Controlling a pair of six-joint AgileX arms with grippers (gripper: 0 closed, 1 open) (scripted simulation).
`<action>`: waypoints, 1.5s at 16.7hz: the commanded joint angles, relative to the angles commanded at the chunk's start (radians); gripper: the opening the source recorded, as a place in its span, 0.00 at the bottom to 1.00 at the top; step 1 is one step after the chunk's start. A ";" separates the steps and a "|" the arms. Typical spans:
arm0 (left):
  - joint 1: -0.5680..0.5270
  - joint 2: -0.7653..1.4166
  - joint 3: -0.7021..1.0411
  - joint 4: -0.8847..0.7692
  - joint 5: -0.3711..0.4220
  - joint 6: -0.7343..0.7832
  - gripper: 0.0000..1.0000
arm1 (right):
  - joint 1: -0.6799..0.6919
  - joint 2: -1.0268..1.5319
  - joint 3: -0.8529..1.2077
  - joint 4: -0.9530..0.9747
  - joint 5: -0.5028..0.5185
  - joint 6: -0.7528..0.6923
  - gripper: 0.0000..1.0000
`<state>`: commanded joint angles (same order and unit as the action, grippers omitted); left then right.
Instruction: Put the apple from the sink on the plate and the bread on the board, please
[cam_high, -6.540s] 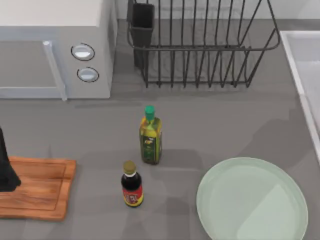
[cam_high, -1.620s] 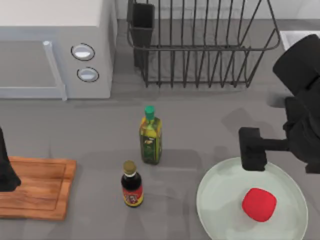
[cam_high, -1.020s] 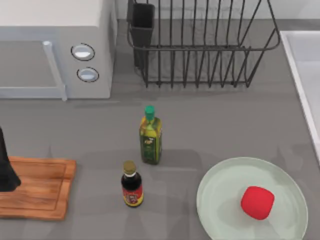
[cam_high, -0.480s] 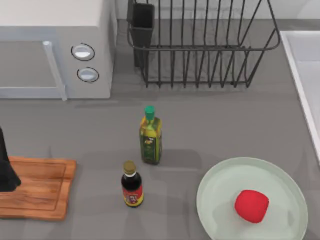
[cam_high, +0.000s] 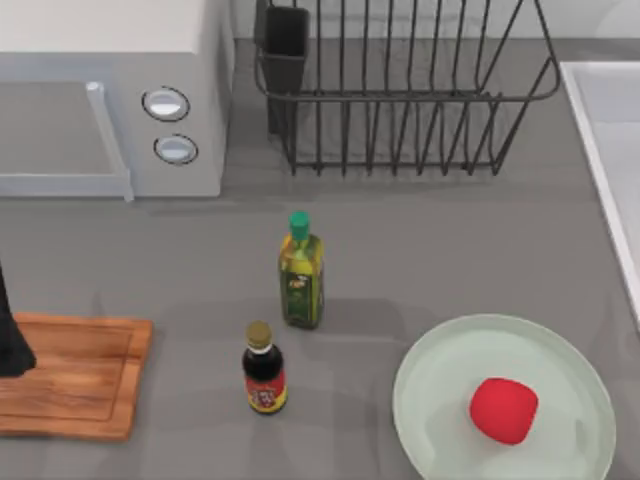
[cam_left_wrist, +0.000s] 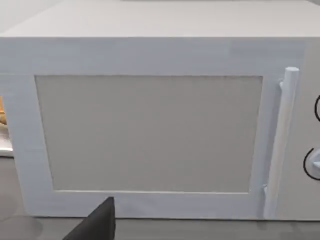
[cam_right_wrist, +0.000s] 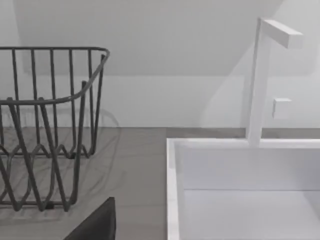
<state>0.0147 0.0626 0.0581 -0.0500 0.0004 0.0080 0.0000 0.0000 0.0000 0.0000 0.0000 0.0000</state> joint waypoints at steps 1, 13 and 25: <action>0.009 0.042 0.038 -0.030 0.000 0.005 1.00 | 0.000 0.000 0.000 0.000 0.000 0.000 1.00; 0.174 1.127 0.719 -0.594 -0.001 0.093 1.00 | 0.000 0.000 0.000 0.000 0.000 0.000 1.00; 0.280 1.746 1.165 -0.933 0.000 0.146 1.00 | 0.000 0.000 0.000 0.000 0.000 0.000 1.00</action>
<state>0.2950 1.8084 1.2231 -0.9835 0.0005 0.1537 0.0000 0.0000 0.0000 0.0000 0.0000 0.0000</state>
